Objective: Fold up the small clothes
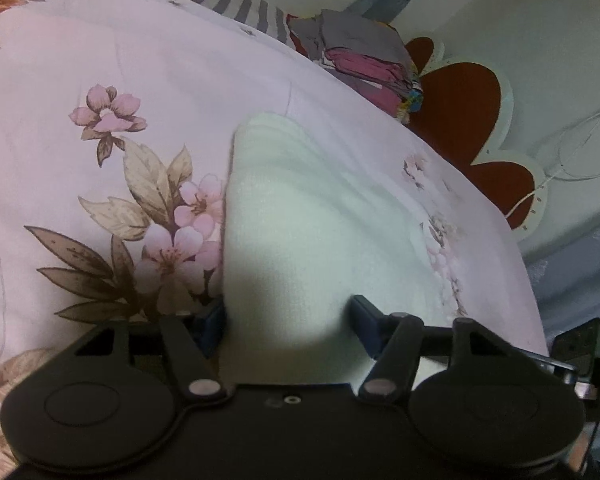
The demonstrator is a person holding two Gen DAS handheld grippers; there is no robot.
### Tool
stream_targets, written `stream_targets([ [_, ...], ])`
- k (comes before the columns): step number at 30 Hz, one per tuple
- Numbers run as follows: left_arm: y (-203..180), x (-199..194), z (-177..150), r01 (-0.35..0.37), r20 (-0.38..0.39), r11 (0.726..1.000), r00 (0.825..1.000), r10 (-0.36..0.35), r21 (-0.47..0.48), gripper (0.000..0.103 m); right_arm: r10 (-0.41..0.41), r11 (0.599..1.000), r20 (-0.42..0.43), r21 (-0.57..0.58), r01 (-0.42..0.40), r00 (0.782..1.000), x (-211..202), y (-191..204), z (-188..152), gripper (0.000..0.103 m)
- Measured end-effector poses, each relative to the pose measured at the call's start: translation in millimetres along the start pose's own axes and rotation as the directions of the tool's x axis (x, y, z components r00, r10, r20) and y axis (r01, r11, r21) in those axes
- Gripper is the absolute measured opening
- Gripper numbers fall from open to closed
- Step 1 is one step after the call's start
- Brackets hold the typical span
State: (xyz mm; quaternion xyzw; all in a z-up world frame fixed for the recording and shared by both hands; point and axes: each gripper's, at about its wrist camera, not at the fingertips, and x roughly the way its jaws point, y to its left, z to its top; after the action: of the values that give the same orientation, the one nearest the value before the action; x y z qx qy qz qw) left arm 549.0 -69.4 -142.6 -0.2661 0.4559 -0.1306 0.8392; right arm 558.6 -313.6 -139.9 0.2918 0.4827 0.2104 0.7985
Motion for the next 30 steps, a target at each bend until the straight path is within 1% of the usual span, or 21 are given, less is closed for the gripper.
stream_targets([
  [2, -4, 1, -1, -0.021, 0.006, 1.000, 1.000, 0.021, 0.024, 0.060, -0.016, 1.000, 0.006, -0.015, 0.016, 1.000, 3, 5, 0, 0.050],
  [3, -6, 1, -1, -0.028, 0.006, 0.999, 1.000, 0.028, 0.037, 0.056, -0.013, 1.000, 0.009, -0.012, 0.014, 1.000, 4, 6, 0, 0.050],
  [5, -12, 1, -1, -0.051, 0.005, 0.996, 0.999, 0.051, 0.079, 0.053, -0.001, 1.000, 0.007, -0.002, 0.001, 1.000, 4, 2, -3, 0.050],
  [6, -16, 0, -1, -0.064, 0.006, 0.993, 0.998, 0.064, 0.100, 0.050, 0.001, 1.000, 0.003, 0.005, -0.001, 1.000, 5, 2, -2, 0.050],
  [7, -22, -1, -1, -0.083, 0.013, 0.987, 0.997, 0.082, 0.137, 0.048, -0.007, 1.000, -0.001, 0.006, 0.007, 1.000, 5, 3, -2, 0.049],
  [8, -29, -4, -2, -0.102, 0.022, 0.980, 0.995, 0.099, 0.173, 0.043, -0.021, 1.000, -0.003, -0.012, 0.021, 1.000, 6, 6, -1, 0.036],
  [10, -43, -8, -4, -0.135, 0.042, 0.959, 0.991, 0.128, 0.248, 0.040, -0.067, 0.993, 0.009, -0.093, 0.068, 0.998, 5, 20, -5, 0.032],
  [13, -53, -18, -7, -0.150, 0.064, 0.936, 0.989, 0.137, 0.318, 0.038, -0.136, 0.973, 0.061, -0.181, 0.145, 0.989, 0, 45, -12, 0.030],
  [15, -55, -27, -7, -0.155, 0.074, 0.922, 0.988, 0.138, 0.355, 0.038, -0.157, 0.962, 0.094, -0.210, 0.173, 0.983, -5, 58, -20, 0.030],
  [17, -53, -36, -7, -0.155, 0.084, 0.912, 0.988, 0.133, 0.379, 0.038, -0.161, 0.958, 0.112, -0.221, 0.183, 0.981, -8, 70, -27, 0.030],
  [21, -38, -64, -3, -0.153, 0.109, 0.903, 0.987, 0.119, 0.402, 0.038, -0.170, 0.948, 0.136, -0.249, 0.200, 0.976, -7, 102, -39, 0.030],
  [22, -33, -70, -2, -0.156, 0.116, 0.901, 0.986, 0.119, 0.405, 0.038, -0.172, 0.945, 0.140, -0.255, 0.204, 0.975, -2, 111, -41, 0.030],
  [26, -2, -103, 5, -0.174, 0.140, 0.896, 0.982, 0.127, 0.407, 0.038, -0.169, 0.933, 0.144, -0.294, 0.206, 0.975, 16, 154, -56, 0.030],
  [30, 39, -135, 12, -0.191, 0.152, 0.902, 0.978, 0.143, 0.386, 0.038, -0.153, 0.927, 0.132, -0.324, 0.189, 0.979, 41, 198, -75, 0.030],
])
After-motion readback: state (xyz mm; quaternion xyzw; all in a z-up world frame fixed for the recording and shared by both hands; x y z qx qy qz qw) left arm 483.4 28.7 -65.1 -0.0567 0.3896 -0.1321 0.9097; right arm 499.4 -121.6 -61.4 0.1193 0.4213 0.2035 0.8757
